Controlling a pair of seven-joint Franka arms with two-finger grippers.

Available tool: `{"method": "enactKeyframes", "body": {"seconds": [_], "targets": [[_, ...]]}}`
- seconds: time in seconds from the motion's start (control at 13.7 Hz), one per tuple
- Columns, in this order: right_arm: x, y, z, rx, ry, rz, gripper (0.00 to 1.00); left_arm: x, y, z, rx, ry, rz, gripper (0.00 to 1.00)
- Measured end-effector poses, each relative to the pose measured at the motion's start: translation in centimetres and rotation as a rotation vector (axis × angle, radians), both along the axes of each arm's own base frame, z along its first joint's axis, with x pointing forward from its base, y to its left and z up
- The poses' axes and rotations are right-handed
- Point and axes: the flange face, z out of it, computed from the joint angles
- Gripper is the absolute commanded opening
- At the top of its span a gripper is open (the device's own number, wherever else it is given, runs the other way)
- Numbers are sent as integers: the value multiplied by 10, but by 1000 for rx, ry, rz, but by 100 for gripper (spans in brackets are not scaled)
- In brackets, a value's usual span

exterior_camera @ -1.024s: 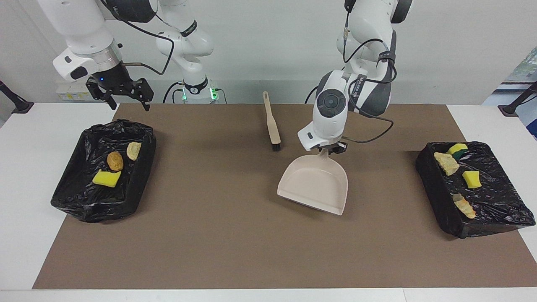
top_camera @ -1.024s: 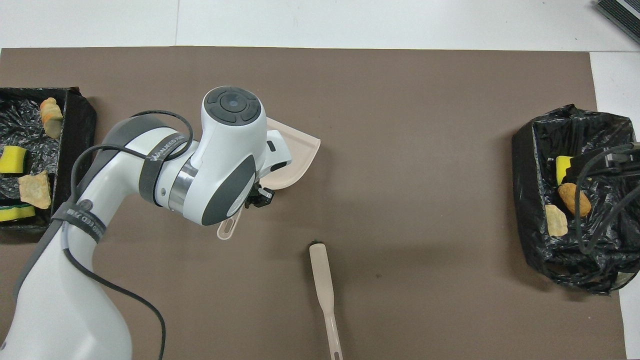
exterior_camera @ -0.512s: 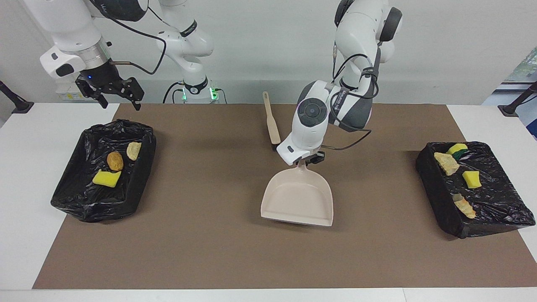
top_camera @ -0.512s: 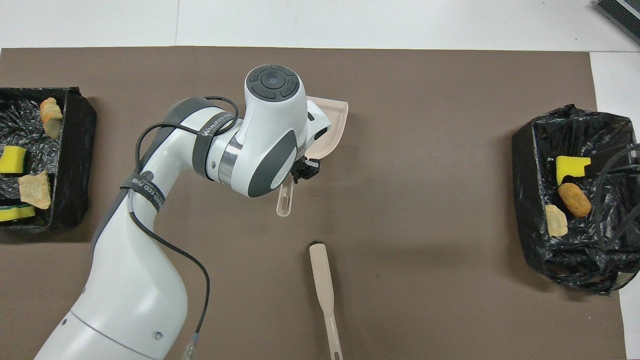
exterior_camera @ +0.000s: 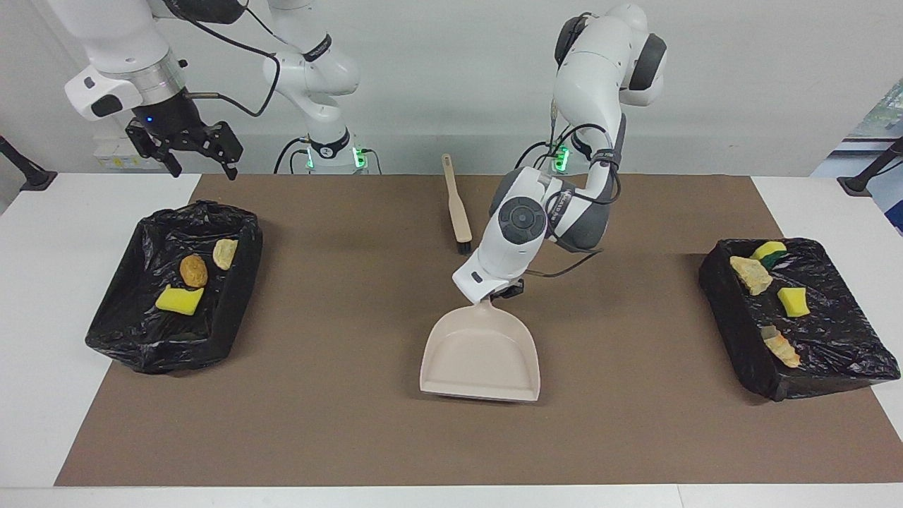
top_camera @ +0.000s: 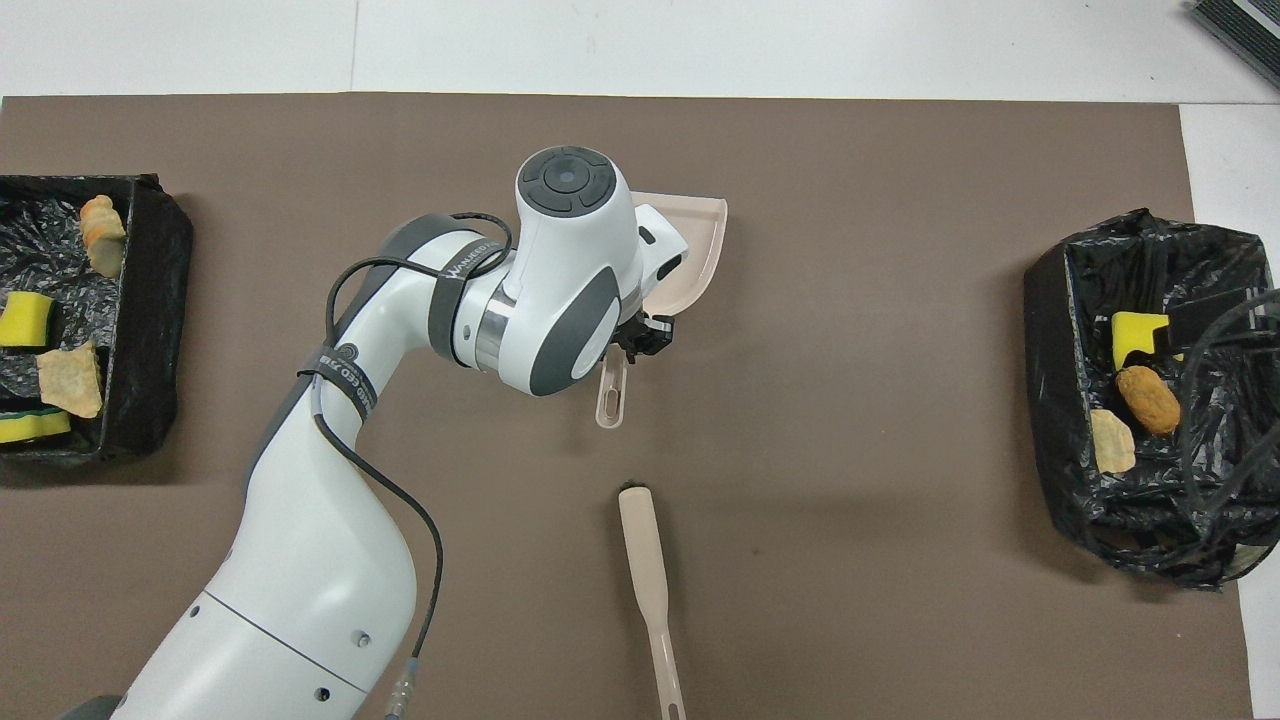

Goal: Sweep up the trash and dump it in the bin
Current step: 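Place the empty dustpan on the table center with the left gripper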

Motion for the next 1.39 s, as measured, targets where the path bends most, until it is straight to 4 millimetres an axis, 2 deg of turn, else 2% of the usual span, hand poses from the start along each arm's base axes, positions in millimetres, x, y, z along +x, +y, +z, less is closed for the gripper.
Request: {"method": "enactKeyframes", "body": {"seconds": [0.07,0.15,0.22,0.29,0.44,0.59,0.73,0.8,0.95,1.17,1.39], "targets": [[-1,1,0,1,6,1,100,-2,-3,-1,2,1,-3,30],[-2,1,0,1,16,2,100,-5,-4,-4,5,6,-5,55],[-3,1,2,1,17,3,100,-7,-4,-9,11,14,-6,92],[-4,3,6,2,14,0,100,-8,-2,-12,16,20,-5,100],[-4,8,12,0,2,-25,100,-7,1,-15,24,23,-2,100],[-5,9,15,0,-3,-31,100,-5,5,-8,34,11,-5,100],[-8,8,17,0,-6,-32,100,-1,19,23,43,-20,7,100],[-9,8,18,1,-4,-32,100,6,41,45,51,-34,35,100],[-9,8,18,1,-5,-32,100,14,101,82,59,-45,106,100],[-9,9,18,8,-5,-31,100,21,198,121,54,-76,115,100],[-9,9,18,9,-5,-31,100,19,278,156,28,-108,76,100]]}}
